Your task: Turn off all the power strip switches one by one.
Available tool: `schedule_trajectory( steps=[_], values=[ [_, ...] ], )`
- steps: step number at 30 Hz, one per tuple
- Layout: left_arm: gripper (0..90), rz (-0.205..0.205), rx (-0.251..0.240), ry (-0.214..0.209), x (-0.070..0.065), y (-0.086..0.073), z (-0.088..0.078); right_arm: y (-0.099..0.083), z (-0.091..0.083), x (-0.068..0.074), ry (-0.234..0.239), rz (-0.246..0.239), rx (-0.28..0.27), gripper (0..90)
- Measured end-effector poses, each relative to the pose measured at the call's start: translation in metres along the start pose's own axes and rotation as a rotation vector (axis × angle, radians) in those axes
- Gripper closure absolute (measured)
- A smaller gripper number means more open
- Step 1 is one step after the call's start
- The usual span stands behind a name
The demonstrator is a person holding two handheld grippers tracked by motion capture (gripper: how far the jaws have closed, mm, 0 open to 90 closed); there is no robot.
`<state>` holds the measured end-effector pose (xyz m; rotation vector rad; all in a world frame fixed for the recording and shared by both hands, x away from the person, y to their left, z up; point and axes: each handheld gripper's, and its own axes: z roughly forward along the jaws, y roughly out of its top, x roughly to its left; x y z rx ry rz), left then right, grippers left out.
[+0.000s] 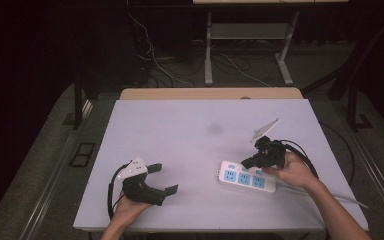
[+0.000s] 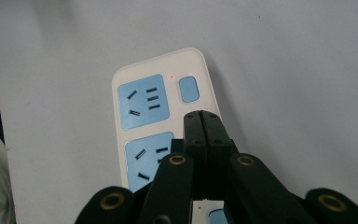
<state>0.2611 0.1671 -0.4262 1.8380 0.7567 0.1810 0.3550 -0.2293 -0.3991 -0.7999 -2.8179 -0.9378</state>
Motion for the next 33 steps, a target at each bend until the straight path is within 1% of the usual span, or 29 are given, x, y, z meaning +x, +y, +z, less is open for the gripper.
schedule_trajectory(
  steps=[5,10,12,15,18,23,28,33],
  values=[
    [0.9,0.000,0.000,0.000,0.0000,0.0000,0.0000,-0.0020,0.0039,-0.0005,-0.001,0.011,0.009,89.9],
    [0.8,0.001,-0.002,0.003,0.0000,0.0001,0.0000,-0.0013,0.0070,-0.0001,-0.003,0.002,0.015,89.9],
    [0.8,0.001,-0.003,0.004,0.0001,0.0001,-0.0003,-0.0016,0.0089,-0.0005,-0.003,0.004,0.027,89.8],
    [0.8,0.000,-0.003,0.004,0.0004,0.0000,-0.0005,-0.0020,0.0094,-0.0014,0.000,0.011,0.026,89.8],
    [0.8,0.000,-0.003,0.002,0.0002,0.0000,0.0001,-0.0015,0.0096,-0.0005,-0.007,0.001,0.029,89.8],
    [0.8,0.006,0.000,0.001,-0.0010,0.0000,0.0007,-0.0024,0.0096,-0.0019,0.002,0.007,0.023,89.8],
    [0.8,0.002,-0.001,0.002,-0.0006,-0.0001,0.0005,-0.0038,0.0097,-0.0026,0.006,0.014,0.012,89.8],
    [0.8,0.006,0.005,-0.001,-0.0008,0.0000,0.0015,-0.0058,0.0096,-0.0018,0.001,0.017,0.000,90.0]
  ],
)
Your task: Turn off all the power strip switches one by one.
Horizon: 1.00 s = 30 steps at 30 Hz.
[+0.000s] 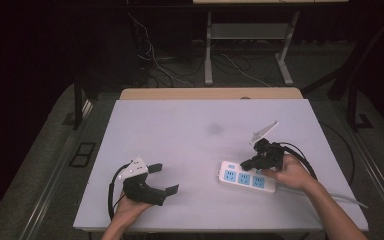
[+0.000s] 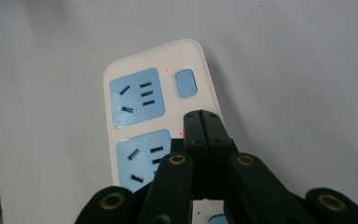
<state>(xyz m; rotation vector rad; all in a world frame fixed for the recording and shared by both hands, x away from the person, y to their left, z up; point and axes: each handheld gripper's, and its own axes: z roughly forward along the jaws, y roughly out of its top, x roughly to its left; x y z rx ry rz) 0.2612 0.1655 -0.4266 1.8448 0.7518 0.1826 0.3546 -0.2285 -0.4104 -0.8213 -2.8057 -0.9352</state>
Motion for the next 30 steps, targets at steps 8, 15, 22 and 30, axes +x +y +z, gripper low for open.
schedule_trajectory(
  steps=[8,15,22,30],
  values=[
    [0.8,0.000,0.001,0.000,-0.001,0.000,0.001,-0.005,0.000,0.000,-0.003,-0.004,-0.031,90.0],
    [0.8,-0.003,0.001,0.003,-0.001,-0.001,0.001,-0.007,0.001,0.001,-0.005,-0.007,-0.038,90.0],
    [0.8,-0.004,0.001,0.003,-0.001,-0.001,0.001,-0.010,0.000,0.001,-0.015,-0.006,-0.055,90.0],
    [0.8,-0.008,-0.004,0.007,0.001,-0.001,-0.001,-0.009,0.000,0.003,-0.024,-0.011,-0.050,90.0]
  ],
)
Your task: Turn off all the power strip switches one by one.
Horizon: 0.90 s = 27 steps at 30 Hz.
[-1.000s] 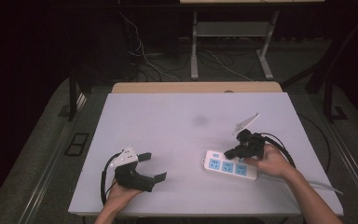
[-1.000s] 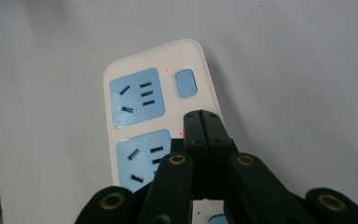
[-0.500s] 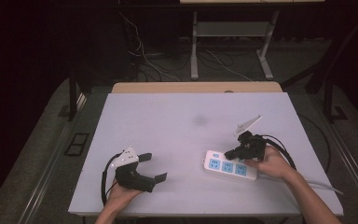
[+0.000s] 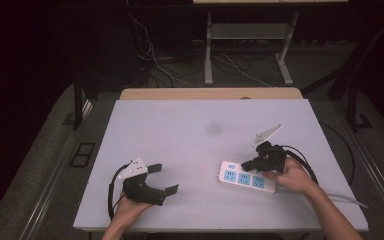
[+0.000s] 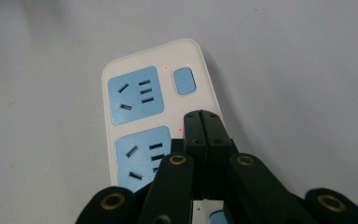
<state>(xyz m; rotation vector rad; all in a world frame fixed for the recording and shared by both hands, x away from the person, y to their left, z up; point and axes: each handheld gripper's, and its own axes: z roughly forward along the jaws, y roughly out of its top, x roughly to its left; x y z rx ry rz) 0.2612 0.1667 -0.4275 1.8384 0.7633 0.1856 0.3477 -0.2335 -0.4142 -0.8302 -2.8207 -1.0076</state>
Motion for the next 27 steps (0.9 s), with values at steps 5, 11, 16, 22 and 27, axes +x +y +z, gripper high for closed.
schedule_trajectory(
  steps=[5,11,16,22,27],
  values=[
    [0.8,0.002,0.002,0.000,0.000,0.000,0.000,0.001,0.000,0.000,0.001,-0.004,0.003,90.0],
    [0.8,0.001,0.001,0.002,0.000,0.000,0.001,0.002,-0.004,0.001,-0.004,0.000,0.006,90.0],
    [0.8,0.001,0.002,0.002,0.000,0.000,0.000,0.003,-0.005,0.002,0.006,0.001,-0.001,90.0],
    [0.8,0.001,0.001,0.002,0.000,0.000,0.000,0.009,-0.009,0.005,0.018,-0.010,-0.006,89.9],
    [0.8,0.000,-0.001,0.000,0.000,0.000,0.000,0.017,-0.014,0.008,0.010,-0.019,-0.006,89.8]
  ],
)
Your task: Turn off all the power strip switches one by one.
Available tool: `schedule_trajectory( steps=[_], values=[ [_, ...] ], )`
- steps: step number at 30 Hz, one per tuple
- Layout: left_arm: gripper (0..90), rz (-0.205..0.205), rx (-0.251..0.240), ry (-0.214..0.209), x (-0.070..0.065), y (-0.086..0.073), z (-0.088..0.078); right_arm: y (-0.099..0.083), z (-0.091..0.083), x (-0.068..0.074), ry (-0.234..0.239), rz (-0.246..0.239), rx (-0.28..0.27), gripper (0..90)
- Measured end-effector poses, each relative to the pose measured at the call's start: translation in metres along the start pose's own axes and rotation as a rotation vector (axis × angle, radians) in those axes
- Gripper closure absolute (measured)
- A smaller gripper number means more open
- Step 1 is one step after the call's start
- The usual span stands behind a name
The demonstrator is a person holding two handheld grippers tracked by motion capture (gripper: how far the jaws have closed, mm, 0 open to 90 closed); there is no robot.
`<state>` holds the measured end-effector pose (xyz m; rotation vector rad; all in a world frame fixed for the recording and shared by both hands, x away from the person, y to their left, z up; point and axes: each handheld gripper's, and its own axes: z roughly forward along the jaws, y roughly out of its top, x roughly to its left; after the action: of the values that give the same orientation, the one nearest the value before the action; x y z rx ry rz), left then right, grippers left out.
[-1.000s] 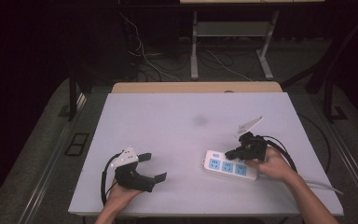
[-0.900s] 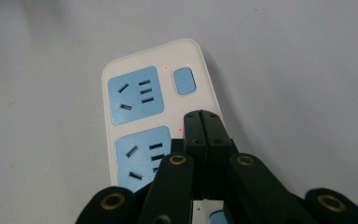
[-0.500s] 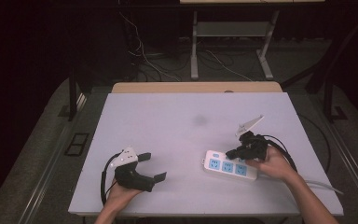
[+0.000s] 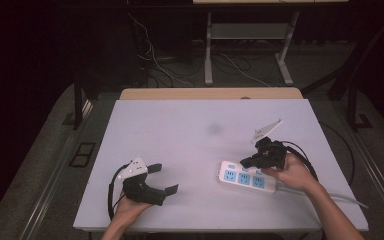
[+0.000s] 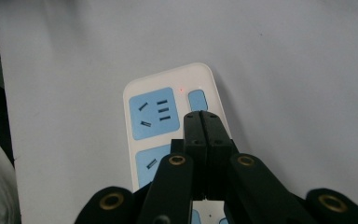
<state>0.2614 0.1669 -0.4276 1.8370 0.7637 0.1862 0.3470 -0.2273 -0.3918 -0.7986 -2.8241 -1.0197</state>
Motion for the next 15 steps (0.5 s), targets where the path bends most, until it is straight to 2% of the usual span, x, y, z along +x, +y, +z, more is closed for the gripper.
schedule_trajectory(
  steps=[15],
  values=[
    [0.8,0.001,-0.005,0.001,0.000,0.000,-0.001,0.023,-0.005,0.007,-0.001,-0.033,0.000,89.8]
  ],
)
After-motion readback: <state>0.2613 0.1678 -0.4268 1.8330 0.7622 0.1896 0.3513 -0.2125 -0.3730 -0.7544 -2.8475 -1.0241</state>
